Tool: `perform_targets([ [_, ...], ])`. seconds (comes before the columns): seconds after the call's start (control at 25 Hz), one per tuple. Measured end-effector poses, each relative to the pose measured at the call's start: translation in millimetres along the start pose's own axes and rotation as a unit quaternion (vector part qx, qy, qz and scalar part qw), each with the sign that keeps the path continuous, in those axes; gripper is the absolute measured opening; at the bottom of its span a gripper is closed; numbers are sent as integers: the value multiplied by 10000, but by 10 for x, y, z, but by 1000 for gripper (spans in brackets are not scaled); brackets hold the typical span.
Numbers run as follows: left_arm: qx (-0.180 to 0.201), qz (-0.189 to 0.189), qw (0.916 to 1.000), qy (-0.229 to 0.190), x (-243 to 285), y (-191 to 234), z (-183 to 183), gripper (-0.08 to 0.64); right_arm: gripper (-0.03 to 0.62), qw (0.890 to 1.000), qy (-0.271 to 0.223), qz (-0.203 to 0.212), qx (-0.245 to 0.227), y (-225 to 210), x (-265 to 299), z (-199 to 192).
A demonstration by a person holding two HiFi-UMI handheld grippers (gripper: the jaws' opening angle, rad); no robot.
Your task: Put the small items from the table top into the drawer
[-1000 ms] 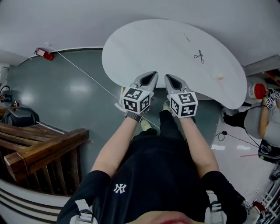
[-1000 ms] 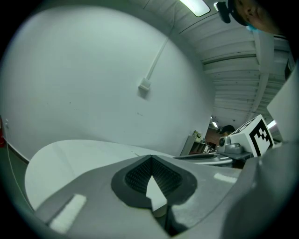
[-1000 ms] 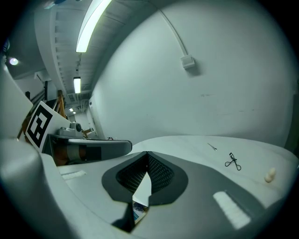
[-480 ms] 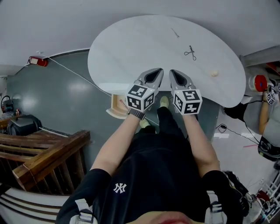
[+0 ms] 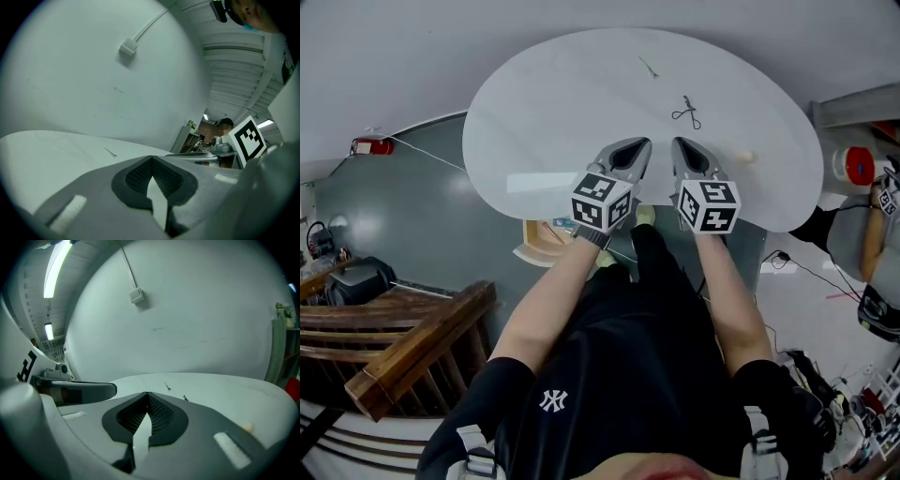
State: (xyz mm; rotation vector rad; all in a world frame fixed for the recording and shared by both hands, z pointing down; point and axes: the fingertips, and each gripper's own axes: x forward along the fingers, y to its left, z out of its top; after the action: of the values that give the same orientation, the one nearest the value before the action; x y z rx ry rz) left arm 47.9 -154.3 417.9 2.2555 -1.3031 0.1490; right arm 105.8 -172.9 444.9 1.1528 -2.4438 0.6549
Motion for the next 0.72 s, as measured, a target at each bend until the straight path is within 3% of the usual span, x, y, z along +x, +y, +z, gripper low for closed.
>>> perform_targets([
  [0.24, -26, -66, 9998, 183, 492, 17, -85, 0, 38, 9993, 267, -247, -12, -545, 209, -116],
  [0.72, -166, -61, 9983, 555, 1056, 142, -309, 0, 89, 9935, 994, -510, -210, -1135, 702, -470],
])
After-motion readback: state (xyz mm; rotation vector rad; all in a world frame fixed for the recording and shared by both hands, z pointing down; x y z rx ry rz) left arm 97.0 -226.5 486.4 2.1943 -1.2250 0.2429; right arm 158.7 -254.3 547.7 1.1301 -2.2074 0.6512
